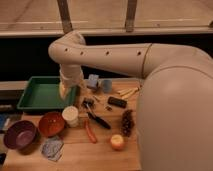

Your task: Stack bowls on top of each other

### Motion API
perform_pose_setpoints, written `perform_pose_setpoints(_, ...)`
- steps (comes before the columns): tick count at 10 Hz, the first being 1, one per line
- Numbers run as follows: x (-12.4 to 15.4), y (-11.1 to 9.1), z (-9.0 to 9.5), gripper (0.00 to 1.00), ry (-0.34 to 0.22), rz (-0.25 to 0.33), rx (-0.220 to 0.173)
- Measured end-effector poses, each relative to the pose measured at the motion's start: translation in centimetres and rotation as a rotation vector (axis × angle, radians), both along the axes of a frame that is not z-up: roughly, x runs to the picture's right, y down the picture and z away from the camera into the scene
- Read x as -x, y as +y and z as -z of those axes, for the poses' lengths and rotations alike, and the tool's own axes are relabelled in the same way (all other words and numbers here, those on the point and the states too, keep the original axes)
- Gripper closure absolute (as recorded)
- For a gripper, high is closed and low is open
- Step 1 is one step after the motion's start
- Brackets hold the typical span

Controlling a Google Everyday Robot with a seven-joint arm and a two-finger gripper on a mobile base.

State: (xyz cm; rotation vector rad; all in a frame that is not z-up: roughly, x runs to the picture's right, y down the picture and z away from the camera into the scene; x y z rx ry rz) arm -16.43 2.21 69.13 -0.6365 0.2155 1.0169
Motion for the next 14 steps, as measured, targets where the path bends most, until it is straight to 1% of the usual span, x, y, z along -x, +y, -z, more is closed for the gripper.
perform_pose_setpoints(5, -0.3, 0.0, -0.1, 0.35, 0.009, 0.009, -0.001)
perform_pose_setpoints(6, 0.0, 0.8, -0.1, 0.35, 0.026, 0.033, 0.0)
perform_pose_setpoints(7, 1.0, 2.0, 0.2, 0.35, 0.021, 0.047, -0.003)
perform_pose_setpoints(8, 0.9, 2.6, 0.3, 0.35, 0.026, 0.057, -0.005)
perform_pose_setpoints(10, 1.6, 3.3, 0.1, 0.35, 0.017, 0.074, -0.005)
perform_pose_setpoints(11, 2.4, 3.7, 0.0, 0.35, 0.003, 0.095, -0.007)
perform_pose_setpoints(12, 2.7, 3.9, 0.0, 0.35, 0.001, 0.107, -0.005)
perform_pose_setpoints(14, 3.2, 4.4, -0.2, 0.35, -0.002, 0.128, 0.006)
